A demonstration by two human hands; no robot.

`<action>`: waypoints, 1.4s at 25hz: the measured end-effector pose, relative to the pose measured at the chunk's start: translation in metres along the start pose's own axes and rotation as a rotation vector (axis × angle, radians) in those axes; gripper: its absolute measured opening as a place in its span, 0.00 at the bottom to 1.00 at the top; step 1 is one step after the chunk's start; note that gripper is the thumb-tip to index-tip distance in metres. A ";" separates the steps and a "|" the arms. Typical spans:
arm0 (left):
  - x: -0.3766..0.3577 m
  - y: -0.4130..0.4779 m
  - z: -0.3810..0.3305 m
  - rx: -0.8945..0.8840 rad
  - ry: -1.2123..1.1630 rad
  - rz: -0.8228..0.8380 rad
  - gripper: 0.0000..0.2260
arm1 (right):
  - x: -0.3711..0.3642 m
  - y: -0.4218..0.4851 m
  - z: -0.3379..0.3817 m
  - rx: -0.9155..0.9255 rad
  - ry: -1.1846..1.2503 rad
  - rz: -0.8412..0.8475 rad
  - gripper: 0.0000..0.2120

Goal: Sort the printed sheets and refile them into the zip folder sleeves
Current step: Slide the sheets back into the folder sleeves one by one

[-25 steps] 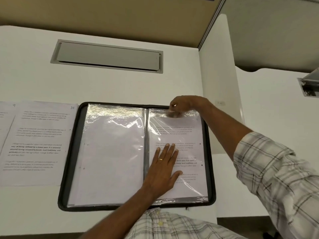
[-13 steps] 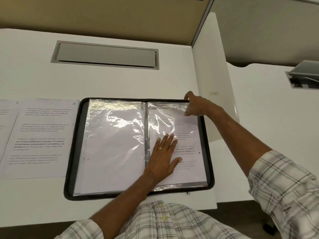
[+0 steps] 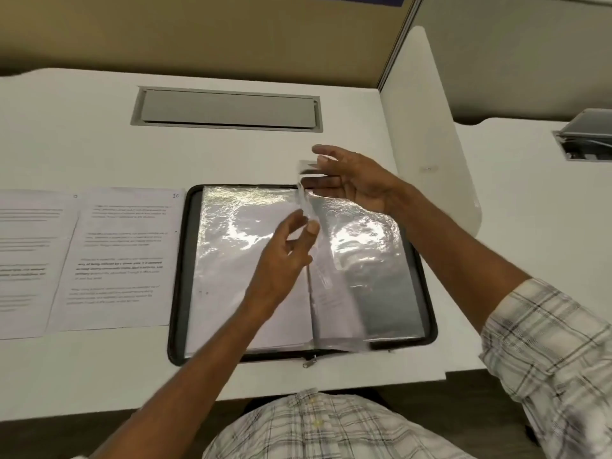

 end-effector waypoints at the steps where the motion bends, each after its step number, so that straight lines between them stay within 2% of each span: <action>1: 0.010 -0.002 -0.014 0.016 0.013 0.012 0.41 | -0.014 0.001 -0.001 0.024 -0.025 0.018 0.23; 4: 0.053 -0.005 -0.035 0.014 0.229 -0.015 0.40 | -0.050 -0.006 -0.028 0.115 -0.237 -0.038 0.28; 7: 0.097 -0.011 -0.033 -0.096 0.520 -0.110 0.41 | -0.082 -0.028 -0.095 0.228 -0.651 -0.204 0.28; 10: 0.126 -0.025 -0.001 -0.174 0.732 -0.195 0.39 | -0.126 -0.043 -0.177 0.244 -1.164 -0.164 0.34; 13: 0.141 -0.042 0.055 -0.185 0.933 -0.241 0.31 | -0.147 -0.042 -0.217 0.257 -1.439 -0.173 0.35; 15: 0.137 -0.056 0.089 -0.167 1.085 -0.227 0.27 | -0.147 -0.042 -0.221 0.270 -1.497 -0.223 0.34; 18: 0.127 -0.074 0.126 -0.093 1.210 -0.117 0.30 | -0.144 -0.045 -0.223 0.330 -1.537 -0.290 0.34; 24: 0.131 -0.088 0.142 -0.045 1.372 -0.093 0.31 | -0.151 -0.048 -0.228 0.361 -1.548 -0.275 0.34; 28: 0.136 -0.083 0.139 -0.094 1.326 -0.060 0.31 | -0.153 -0.045 -0.224 0.318 -1.507 -0.308 0.33; 31: 0.156 -0.084 0.129 -0.166 1.276 -0.101 0.30 | -0.177 -0.035 -0.210 0.352 -1.476 -0.367 0.32; 35: 0.235 -0.087 0.117 -0.207 1.235 -0.165 0.29 | -0.253 0.000 -0.187 0.436 -1.484 -0.377 0.31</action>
Point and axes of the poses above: each hand's wrist, its own y-axis towards the middle knuckle, its own x-axis out of the back of the hand, z = x × y, the point moved 7 cm from there along y, towards the middle knuckle, and after that the axes turned 4 degrees about -y, right-handed, at the moved point
